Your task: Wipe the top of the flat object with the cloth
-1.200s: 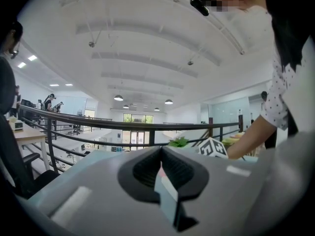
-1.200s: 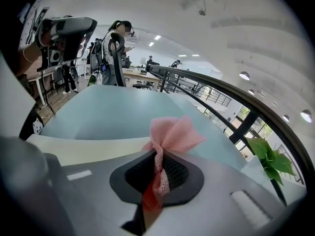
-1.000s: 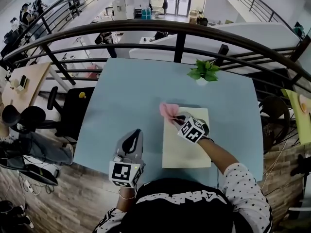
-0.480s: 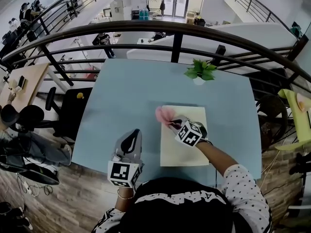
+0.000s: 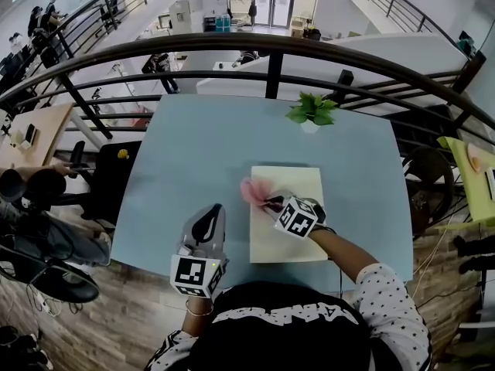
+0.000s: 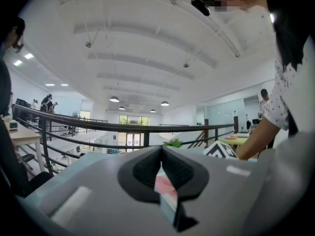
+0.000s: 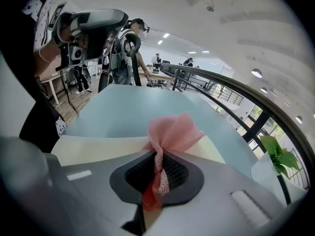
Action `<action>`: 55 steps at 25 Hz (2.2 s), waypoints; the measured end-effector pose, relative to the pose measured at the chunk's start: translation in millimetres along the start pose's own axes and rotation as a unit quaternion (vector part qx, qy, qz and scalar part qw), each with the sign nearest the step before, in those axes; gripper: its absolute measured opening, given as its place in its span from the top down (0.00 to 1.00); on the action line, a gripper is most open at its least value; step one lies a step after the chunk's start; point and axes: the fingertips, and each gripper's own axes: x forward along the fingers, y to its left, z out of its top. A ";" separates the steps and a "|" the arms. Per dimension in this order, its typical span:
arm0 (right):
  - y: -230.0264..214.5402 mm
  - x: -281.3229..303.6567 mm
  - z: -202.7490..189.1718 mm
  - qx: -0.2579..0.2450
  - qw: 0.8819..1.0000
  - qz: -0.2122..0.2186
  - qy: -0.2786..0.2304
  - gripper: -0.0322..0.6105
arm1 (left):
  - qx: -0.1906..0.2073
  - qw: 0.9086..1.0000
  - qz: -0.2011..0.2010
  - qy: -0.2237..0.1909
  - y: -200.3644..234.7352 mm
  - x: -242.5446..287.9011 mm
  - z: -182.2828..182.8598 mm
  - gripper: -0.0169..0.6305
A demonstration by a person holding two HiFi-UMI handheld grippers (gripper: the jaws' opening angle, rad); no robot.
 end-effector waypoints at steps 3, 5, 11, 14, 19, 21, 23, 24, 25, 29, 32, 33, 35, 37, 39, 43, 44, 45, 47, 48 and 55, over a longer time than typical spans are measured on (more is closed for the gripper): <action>7.7 -2.5 -1.2 -0.004 1.000 0.010 0.001 0.94 | 0.002 1.000 0.001 0.000 -0.7 -2.4 0.5 0.97; 12.8 -4.3 -1.1 -0.010 1.000 0.016 0.003 0.94 | 0.003 1.000 0.008 -0.001 2.7 -5.0 1.4 0.97; 26.4 -9.0 -2.3 -0.032 0.999 0.027 0.011 0.94 | 0.006 1.000 0.014 -0.001 3.9 -8.5 2.1 0.97; 34.8 -12.1 -2.5 -0.037 0.999 0.037 0.013 0.94 | 0.005 1.000 0.014 0.001 2.3 -9.4 2.0 0.97; 47.4 -16.2 -1.9 -0.040 0.998 0.052 0.014 0.94 | 0.003 1.000 0.015 0.002 1.2 -10.9 1.8 0.97; 52.8 -18.2 -1.4 -0.039 0.997 0.059 0.013 0.94 | 0.004 1.000 0.014 0.004 0.2 -11.0 -0.2 0.97; 59.8 -19.5 -0.9 -0.040 0.997 0.066 0.013 0.94 | 0.003 1.000 0.012 0.008 -0.7 -11.8 -3.8 0.97; 63.4 -19.8 -0.3 -0.041 0.997 0.070 0.013 0.93 | 0.003 1.000 0.012 0.009 -0.9 -12.6 -4.5 0.97; 66.6 -20.1 0.3 -0.044 0.996 0.073 0.013 0.93 | 0.003 1.000 0.011 0.007 -1.2 -13.3 -4.0 0.97; 76.7 -23.6 0.4 -0.052 0.995 0.085 0.018 0.93 | 0.004 1.000 0.010 0.007 -3.3 -14.0 -3.2 0.97; 84.2 -25.3 -0.9 -0.052 0.994 0.098 0.018 0.93 | 0.004 1.000 0.011 0.010 -5.0 -13.7 -6.2 0.97; 86.9 -26.1 -1.0 -0.051 0.993 0.102 0.017 0.93 | 0.003 1.000 0.010 0.011 -5.8 -13.9 -7.1 0.97; 92.1 -27.8 -0.9 -0.050 0.993 0.109 0.016 0.93 | 0.003 1.000 0.009 0.012 -7.4 -14.5 -8.0 0.97; 96.8 -29.2 -0.7 -0.052 0.992 0.114 0.016 0.93 | 0.003 1.000 0.009 0.014 -8.3 -15.1 -8.9 0.97; 101.4 -29.8 -0.4 -0.054 0.991 0.120 0.016 0.93 | 0.002 1.000 0.010 0.015 -7.7 -15.6 -10.4 0.97; 110.7 -33.2 1.3 -0.054 0.990 0.133 0.016 0.92 | 0.000 1.000 0.013 0.017 -4.8 -17.5 -11.2 0.97; 113.7 -34.4 1.9 -0.055 0.989 0.136 0.016 0.92 | 0.000 1.000 0.014 0.017 -4.5 -18.1 -11.1 0.97; 117.1 -35.3 2.5 -0.056 0.988 0.140 0.015 0.92 | 0.000 1.000 0.014 0.017 -4.4 -18.5 -11.2 0.97; 124.3 -36.4 4.0 -0.059 0.987 0.149 0.013 0.92 | 0.000 1.000 0.012 0.015 -4.4 -18.6 -11.7 0.97; 127.4 -36.9 4.6 -0.061 0.986 0.153 0.012 0.92 | -0.001 1.000 0.011 0.015 -4.5 -18.4 -12.0 0.97; 140.5 -40.5 7.1 -0.071 0.983 0.167 0.007 0.92 | 0.002 1.000 0.011 0.015 -2.8 -19.1 -11.7 0.97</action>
